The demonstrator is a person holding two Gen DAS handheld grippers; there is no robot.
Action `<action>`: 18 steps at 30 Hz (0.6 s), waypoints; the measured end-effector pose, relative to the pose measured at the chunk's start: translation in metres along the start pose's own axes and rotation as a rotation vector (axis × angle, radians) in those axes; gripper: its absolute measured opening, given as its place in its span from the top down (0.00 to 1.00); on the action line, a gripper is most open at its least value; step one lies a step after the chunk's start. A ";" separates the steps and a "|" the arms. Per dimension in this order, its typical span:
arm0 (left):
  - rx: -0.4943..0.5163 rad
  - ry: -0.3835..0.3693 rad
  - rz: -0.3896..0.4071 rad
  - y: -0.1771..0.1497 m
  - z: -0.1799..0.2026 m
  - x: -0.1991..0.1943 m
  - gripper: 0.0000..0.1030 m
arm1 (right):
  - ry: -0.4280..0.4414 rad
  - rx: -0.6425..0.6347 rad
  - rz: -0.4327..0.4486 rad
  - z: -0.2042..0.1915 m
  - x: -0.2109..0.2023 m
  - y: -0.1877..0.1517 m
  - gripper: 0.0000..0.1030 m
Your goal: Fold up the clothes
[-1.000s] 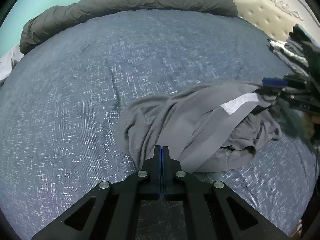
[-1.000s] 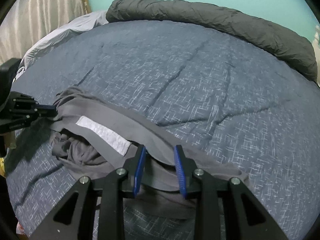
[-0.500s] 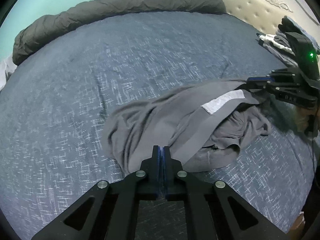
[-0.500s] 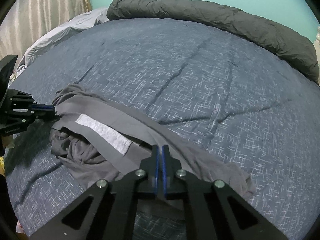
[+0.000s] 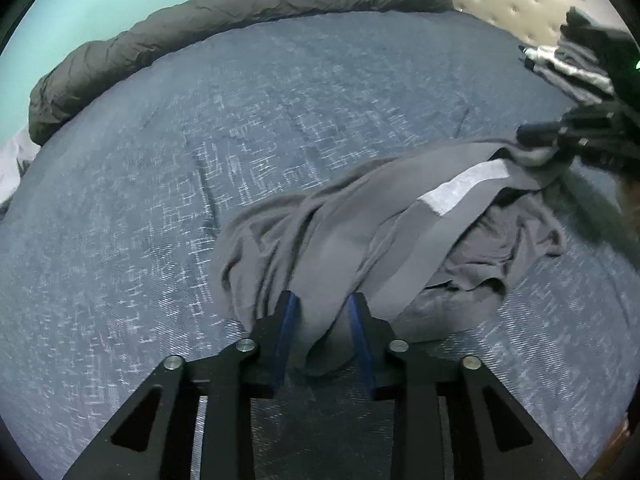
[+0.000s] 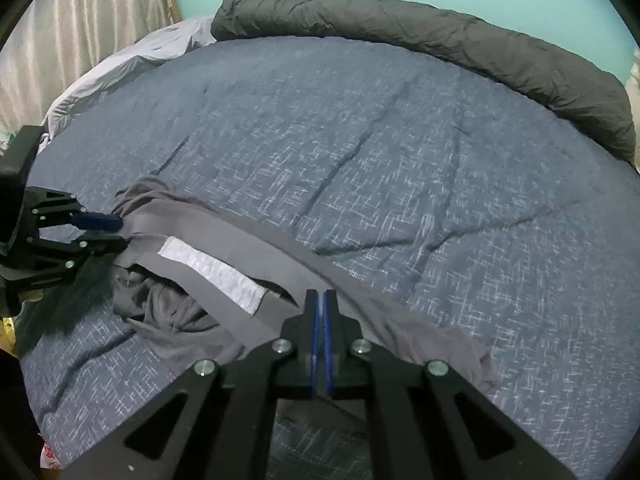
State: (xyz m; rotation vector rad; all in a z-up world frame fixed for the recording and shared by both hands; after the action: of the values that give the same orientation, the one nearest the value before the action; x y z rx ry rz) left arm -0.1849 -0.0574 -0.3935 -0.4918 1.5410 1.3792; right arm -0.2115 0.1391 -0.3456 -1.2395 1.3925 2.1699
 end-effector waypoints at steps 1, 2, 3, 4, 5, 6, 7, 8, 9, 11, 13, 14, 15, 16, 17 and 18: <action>0.005 0.008 -0.005 0.000 -0.002 0.001 0.90 | -0.001 0.002 0.001 0.000 -0.001 0.000 0.98; 0.009 0.014 -0.008 0.000 -0.003 0.002 1.00 | 0.001 -0.003 -0.001 0.000 -0.001 0.000 0.98; 0.013 0.017 -0.008 0.000 -0.004 0.001 1.00 | 0.004 -0.007 -0.002 -0.001 0.000 0.000 0.97; 0.018 0.021 -0.008 0.000 -0.004 0.001 1.00 | 0.006 -0.013 -0.003 -0.002 0.000 -0.001 0.97; 0.020 0.025 -0.004 0.001 -0.005 0.000 1.00 | 0.004 -0.021 -0.005 -0.004 0.000 -0.001 0.96; 0.017 0.028 0.004 0.002 -0.006 -0.003 1.00 | 0.004 -0.030 -0.006 -0.005 0.000 -0.002 0.95; 0.012 0.029 0.013 0.003 -0.008 -0.005 1.00 | 0.011 -0.041 -0.005 -0.007 0.001 -0.002 0.92; 0.006 0.031 0.022 0.004 -0.009 -0.008 1.00 | 0.019 -0.056 -0.005 -0.011 0.000 -0.003 0.87; -0.001 0.031 0.032 0.006 -0.011 -0.010 1.00 | 0.019 -0.066 -0.005 -0.012 0.000 -0.003 0.85; -0.018 0.026 0.050 0.007 -0.013 -0.015 1.00 | 0.015 -0.085 -0.007 -0.016 0.001 -0.004 0.82; -0.027 0.015 0.058 0.009 -0.014 -0.018 1.00 | 0.002 -0.099 -0.015 -0.018 0.002 -0.007 0.81; -0.031 -0.001 0.059 0.009 -0.012 -0.018 1.00 | -0.005 -0.105 -0.017 -0.018 0.003 -0.007 0.81; -0.035 -0.016 0.061 0.009 -0.010 -0.019 1.00 | -0.008 -0.107 -0.018 -0.018 0.004 -0.006 0.81; -0.039 -0.032 0.062 0.009 -0.008 -0.020 1.00 | -0.010 -0.110 -0.019 -0.018 0.005 -0.006 0.81; -0.035 -0.043 0.059 0.008 -0.005 -0.020 1.00 | -0.012 -0.112 -0.020 -0.019 0.006 -0.005 0.80; -0.019 -0.048 0.049 0.008 -0.001 -0.019 1.00 | -0.016 -0.116 -0.021 -0.019 0.008 -0.005 0.79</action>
State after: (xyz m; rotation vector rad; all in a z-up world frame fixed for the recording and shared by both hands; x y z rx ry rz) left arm -0.1829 -0.0616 -0.3733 -0.4322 1.5116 1.4347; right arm -0.2033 0.1234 -0.3577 -1.2678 1.2574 2.2694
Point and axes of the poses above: each gripper's, at about its wrist camera, not at the fingertips, and x roughly the way its jaws point, z to its right, y to its top, the point moved 10 cm from there along x, roughly the way its jaws point, and after that the axes turned 14 degrees about -y, right-handed, at the moved point
